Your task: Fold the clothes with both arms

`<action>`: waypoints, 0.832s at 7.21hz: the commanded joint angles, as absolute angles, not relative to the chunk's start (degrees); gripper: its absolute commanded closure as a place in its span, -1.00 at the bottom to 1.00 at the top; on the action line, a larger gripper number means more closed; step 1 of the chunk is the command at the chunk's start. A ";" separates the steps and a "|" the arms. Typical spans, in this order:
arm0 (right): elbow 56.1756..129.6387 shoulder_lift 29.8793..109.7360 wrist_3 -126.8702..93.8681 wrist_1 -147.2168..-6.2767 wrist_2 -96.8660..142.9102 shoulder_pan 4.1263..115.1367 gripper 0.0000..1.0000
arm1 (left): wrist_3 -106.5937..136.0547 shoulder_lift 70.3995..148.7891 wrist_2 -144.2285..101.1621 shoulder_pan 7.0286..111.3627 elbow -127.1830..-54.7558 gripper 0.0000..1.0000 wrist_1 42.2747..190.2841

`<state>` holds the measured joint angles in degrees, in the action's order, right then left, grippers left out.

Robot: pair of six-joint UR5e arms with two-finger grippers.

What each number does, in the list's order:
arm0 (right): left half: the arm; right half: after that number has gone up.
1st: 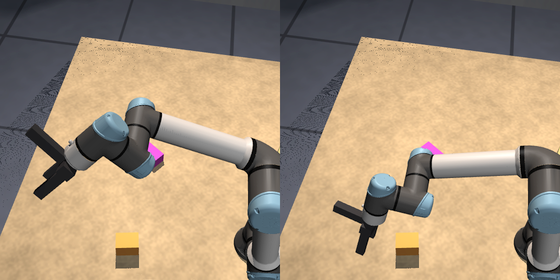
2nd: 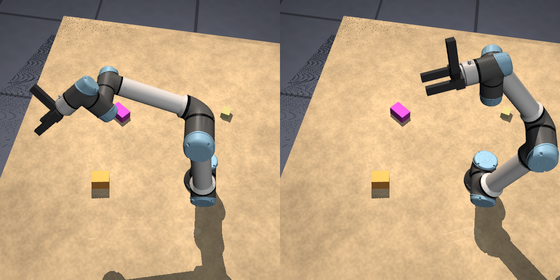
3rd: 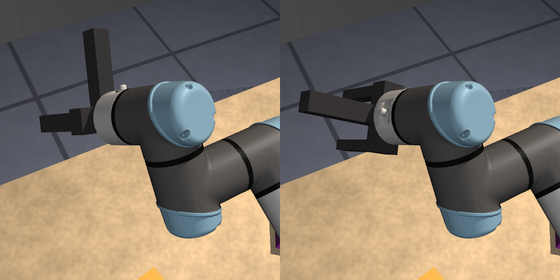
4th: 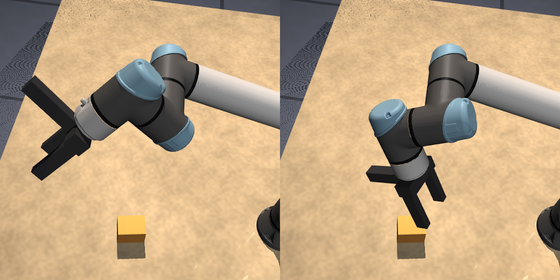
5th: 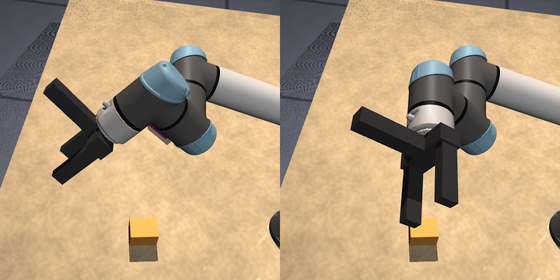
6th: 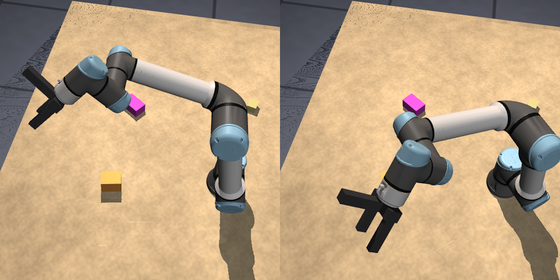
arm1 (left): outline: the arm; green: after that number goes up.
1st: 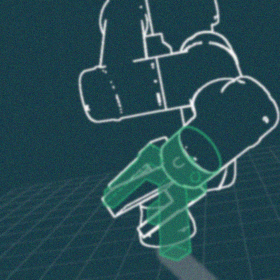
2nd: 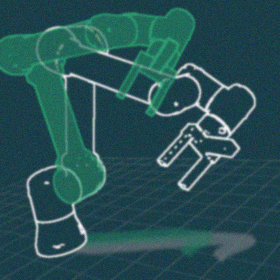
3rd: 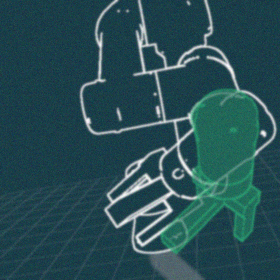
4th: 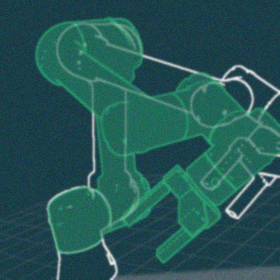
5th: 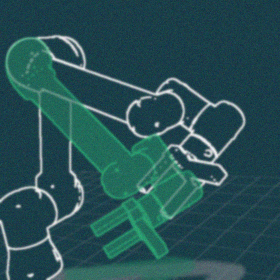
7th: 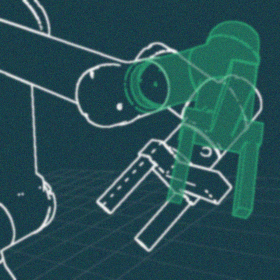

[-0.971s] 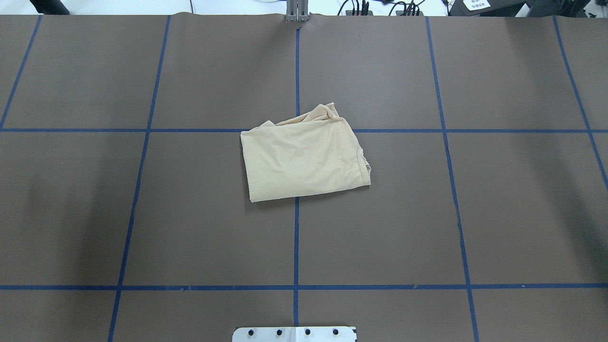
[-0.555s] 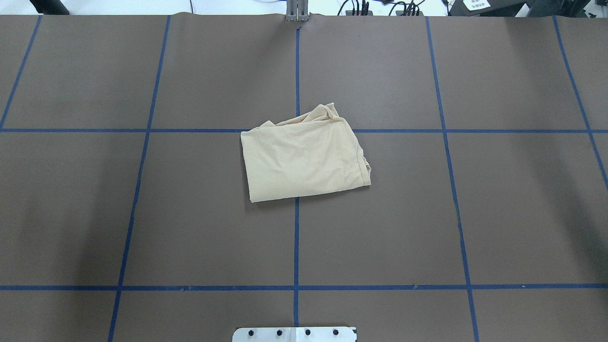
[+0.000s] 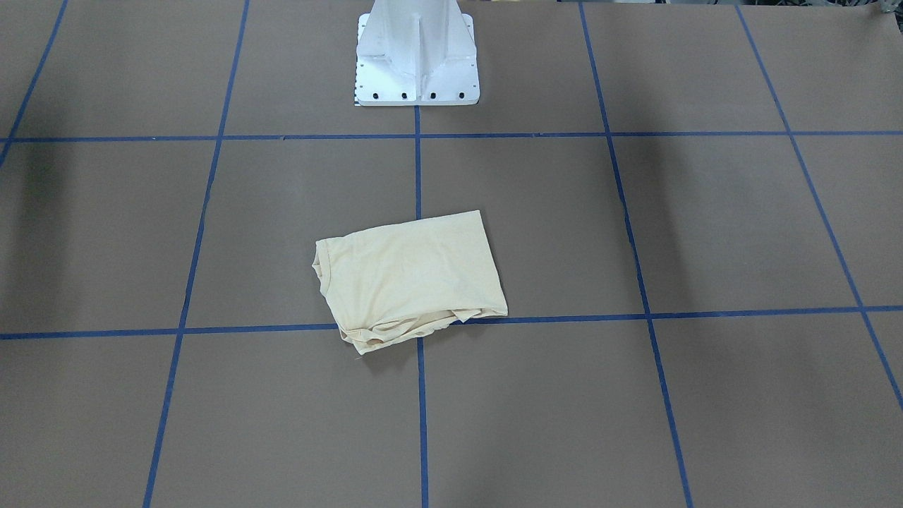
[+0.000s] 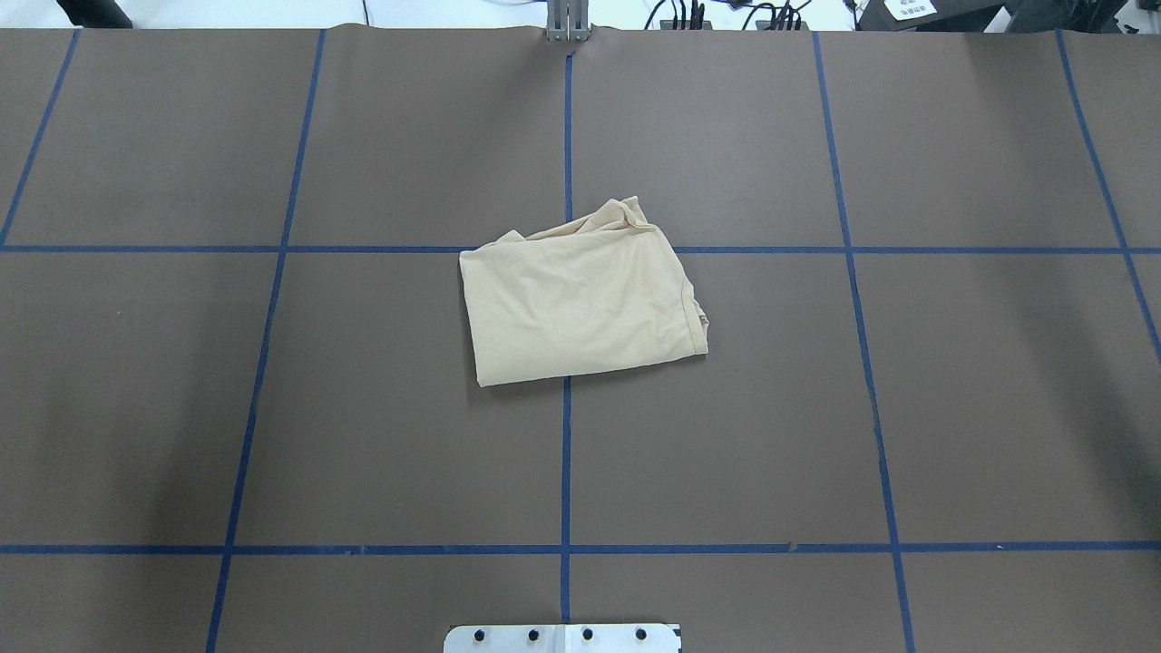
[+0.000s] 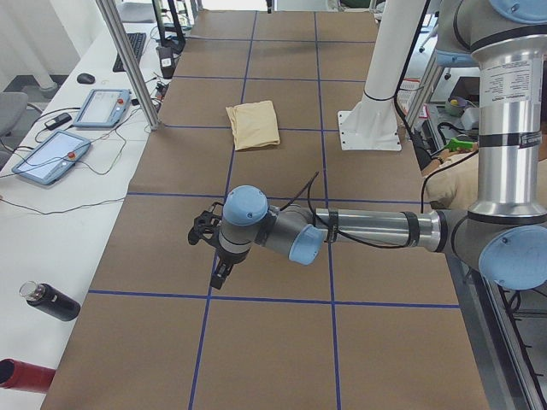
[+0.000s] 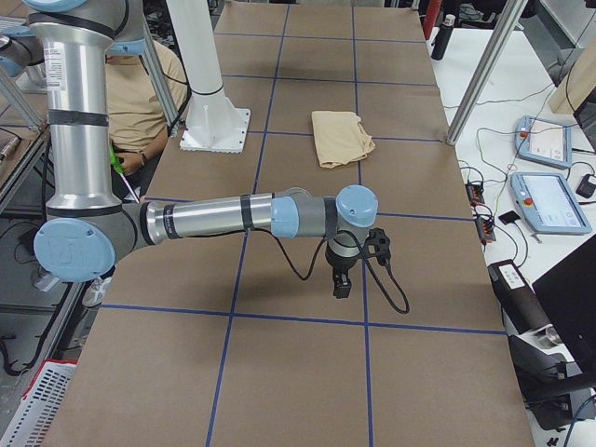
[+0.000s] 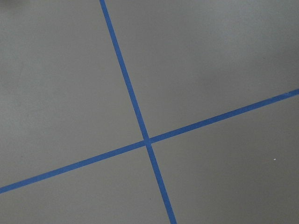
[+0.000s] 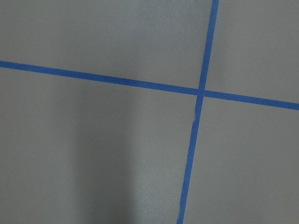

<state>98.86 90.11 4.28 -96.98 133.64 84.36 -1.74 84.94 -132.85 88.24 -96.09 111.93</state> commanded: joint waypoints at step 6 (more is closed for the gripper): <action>98.88 90.17 4.48 -98.09 133.76 84.29 -1.00 | -1.05 83.94 -133.33 88.24 -98.17 -0.99 112.32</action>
